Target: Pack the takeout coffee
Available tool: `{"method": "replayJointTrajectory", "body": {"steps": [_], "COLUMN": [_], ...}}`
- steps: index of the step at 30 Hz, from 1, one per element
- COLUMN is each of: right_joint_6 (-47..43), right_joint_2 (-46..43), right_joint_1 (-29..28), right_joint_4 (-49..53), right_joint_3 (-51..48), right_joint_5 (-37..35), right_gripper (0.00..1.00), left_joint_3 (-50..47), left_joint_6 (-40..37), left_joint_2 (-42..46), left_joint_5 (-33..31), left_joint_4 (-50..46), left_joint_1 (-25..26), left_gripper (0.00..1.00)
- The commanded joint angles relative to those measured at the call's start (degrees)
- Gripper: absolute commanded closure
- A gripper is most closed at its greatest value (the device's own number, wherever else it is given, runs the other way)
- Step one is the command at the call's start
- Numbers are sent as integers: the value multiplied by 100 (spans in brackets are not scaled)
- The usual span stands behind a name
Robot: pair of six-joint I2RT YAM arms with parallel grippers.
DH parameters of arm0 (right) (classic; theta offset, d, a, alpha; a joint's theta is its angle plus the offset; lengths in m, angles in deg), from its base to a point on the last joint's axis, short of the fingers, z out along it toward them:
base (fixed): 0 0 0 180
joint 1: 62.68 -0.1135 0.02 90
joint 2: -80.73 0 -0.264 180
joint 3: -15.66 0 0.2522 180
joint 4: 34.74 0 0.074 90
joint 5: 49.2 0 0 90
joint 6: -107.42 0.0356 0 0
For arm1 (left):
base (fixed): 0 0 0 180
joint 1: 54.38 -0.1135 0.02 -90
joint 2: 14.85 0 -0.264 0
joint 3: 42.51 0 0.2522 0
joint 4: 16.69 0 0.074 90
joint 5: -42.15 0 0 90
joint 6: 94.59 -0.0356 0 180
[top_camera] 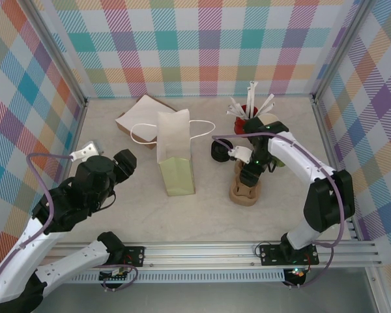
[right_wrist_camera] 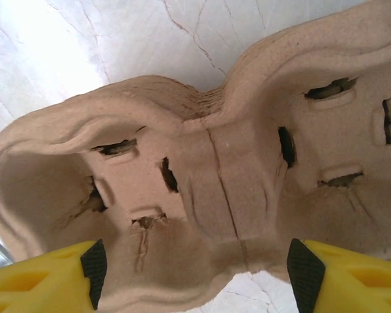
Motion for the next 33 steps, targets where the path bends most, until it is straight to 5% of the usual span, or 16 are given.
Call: {"method": "replayJointTrajectory", "body": {"steps": [1, 33], "right_joint_6": [-179, -92], "right_joint_2": [159, 393], "right_joint_1": [-56, -113], "right_joint_4": [-71, -109], "right_joint_3": [98, 265], "right_joint_5": [-206, -266], "right_gripper": [28, 60], "left_joint_3": [205, 223], "left_joint_6": [-137, -207], "left_joint_2": [-55, -162], "left_joint_5": [-132, -103], "left_joint_4": [-69, -54], "left_joint_1": [71, 70], "left_gripper": [26, 24]}}
